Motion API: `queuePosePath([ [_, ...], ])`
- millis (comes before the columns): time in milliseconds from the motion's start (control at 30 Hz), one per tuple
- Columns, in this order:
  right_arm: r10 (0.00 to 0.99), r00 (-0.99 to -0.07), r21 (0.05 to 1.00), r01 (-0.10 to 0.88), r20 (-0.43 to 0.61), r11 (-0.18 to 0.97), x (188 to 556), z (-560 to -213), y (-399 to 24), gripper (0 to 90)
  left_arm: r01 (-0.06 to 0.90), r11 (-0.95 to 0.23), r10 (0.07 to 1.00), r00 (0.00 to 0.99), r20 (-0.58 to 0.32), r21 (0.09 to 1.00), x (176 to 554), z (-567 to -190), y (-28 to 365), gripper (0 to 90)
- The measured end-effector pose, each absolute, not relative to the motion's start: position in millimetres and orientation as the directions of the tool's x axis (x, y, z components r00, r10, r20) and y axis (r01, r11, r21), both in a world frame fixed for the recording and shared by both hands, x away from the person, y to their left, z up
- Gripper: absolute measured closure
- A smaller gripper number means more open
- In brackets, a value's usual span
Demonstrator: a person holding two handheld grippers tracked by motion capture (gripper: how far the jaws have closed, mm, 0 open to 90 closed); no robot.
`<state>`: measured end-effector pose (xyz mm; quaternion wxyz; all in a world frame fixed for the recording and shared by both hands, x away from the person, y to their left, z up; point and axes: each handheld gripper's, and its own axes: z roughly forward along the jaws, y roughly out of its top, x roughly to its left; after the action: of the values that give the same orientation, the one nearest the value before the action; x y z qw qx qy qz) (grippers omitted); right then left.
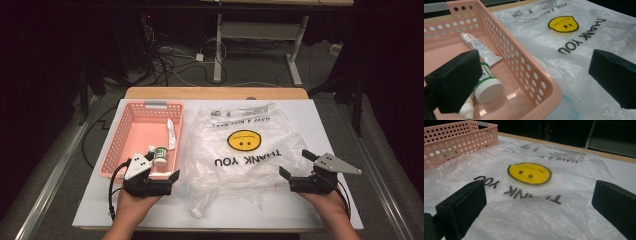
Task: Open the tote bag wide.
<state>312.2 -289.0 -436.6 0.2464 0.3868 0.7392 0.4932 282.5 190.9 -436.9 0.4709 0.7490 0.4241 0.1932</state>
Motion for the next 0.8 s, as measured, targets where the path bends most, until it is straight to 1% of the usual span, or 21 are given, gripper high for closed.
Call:
queuePosePath([
  [400, 0.816, -0.578, 0.922, 0.320, 0.009, 0.217, 311.7, -434.6, -291.0, 0.0, 0.455, -0.196, 0.814, 0.569, -0.114, 0.869, 283.9, -438.4, 191.5, 0.0],
  [800, 0.846, -0.533, 0.913, 0.346, 0.000, 0.218, 316.2, -433.5, -308.7, 0.0, 0.453, -0.195, 0.811, 0.573, -0.116, 0.870, 283.8, -438.4, 192.0, 0.0],
])
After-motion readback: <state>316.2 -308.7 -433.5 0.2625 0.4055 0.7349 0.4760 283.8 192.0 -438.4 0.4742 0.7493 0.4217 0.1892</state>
